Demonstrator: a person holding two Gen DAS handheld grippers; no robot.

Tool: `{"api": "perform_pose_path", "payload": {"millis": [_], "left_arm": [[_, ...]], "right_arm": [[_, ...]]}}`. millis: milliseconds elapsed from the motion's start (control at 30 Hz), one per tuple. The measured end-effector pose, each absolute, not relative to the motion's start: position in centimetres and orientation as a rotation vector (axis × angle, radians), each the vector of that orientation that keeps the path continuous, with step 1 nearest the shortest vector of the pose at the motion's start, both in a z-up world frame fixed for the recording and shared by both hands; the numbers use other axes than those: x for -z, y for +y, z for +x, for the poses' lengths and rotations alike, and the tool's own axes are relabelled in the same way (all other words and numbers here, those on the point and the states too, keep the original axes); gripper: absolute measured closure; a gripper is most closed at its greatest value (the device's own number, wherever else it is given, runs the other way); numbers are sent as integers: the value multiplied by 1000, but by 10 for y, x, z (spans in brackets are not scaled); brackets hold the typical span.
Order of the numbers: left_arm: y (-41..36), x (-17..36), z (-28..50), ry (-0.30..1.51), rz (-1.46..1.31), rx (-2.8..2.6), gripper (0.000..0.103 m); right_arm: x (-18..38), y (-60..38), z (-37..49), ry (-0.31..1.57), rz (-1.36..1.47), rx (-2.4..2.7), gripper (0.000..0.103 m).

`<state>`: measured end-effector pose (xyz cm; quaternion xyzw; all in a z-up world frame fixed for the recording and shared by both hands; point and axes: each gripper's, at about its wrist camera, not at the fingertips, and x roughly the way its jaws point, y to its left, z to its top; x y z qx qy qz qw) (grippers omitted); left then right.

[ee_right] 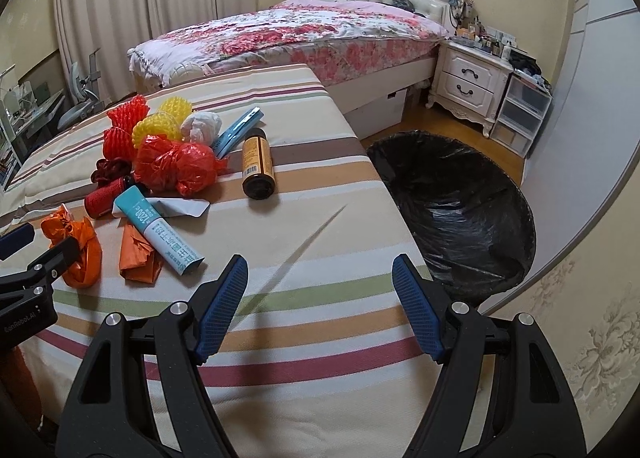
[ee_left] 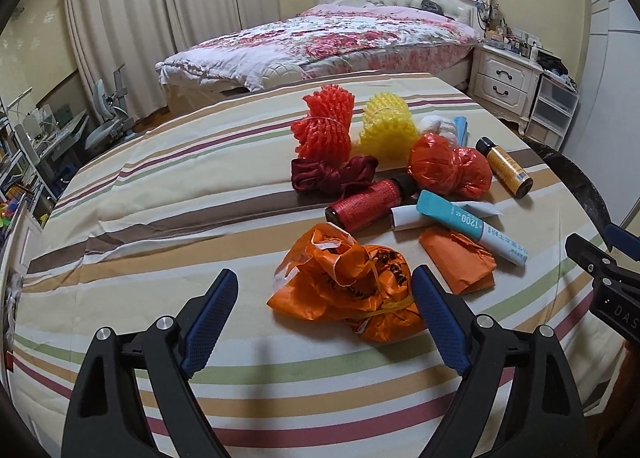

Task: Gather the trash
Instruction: 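Move the left gripper toward the orange plastic bag bundle while the right gripper approaches the teal tube, then close the left gripper on the orange bag while the right gripper closes on the teal tube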

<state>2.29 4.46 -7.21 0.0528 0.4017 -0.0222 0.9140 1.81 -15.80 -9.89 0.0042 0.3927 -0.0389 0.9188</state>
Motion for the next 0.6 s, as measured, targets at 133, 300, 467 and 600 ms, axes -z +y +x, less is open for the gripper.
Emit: {"api": "perform_pose_path", "payload": {"millis": [133, 300, 467, 600], "left_arm": [[41, 66, 19, 798, 103, 64, 17], [30, 70, 23, 784, 162, 38, 17], [49, 80, 30, 857, 69, 53, 17], [58, 79, 29, 846, 58, 58, 39]], "right_arm": [[100, -153, 18, 810, -2, 75, 30], [98, -153, 16, 804, -4, 75, 30], [98, -153, 15, 803, -3, 73, 30], [98, -149, 16, 808, -12, 55, 30]]}}
